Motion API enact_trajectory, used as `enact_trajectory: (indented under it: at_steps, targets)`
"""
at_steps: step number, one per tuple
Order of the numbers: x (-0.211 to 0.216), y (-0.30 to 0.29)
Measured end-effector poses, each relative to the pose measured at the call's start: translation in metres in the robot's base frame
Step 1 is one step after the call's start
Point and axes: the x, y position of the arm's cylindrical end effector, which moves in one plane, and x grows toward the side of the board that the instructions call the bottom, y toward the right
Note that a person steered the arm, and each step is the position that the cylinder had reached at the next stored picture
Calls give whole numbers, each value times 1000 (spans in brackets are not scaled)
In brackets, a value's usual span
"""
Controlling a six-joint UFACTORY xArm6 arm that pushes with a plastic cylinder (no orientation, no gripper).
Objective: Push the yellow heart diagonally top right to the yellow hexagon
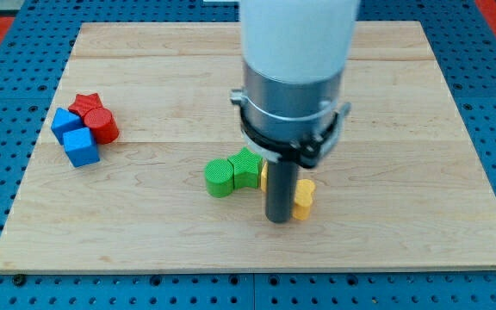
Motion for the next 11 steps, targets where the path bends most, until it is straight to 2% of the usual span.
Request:
enact_trajectory:
  at_steps: [1,2,4,7,11]
  targets:
    - [44,28]
    - [28,58]
    - [-7,18]
    - [-102,29]
    - [-116,55]
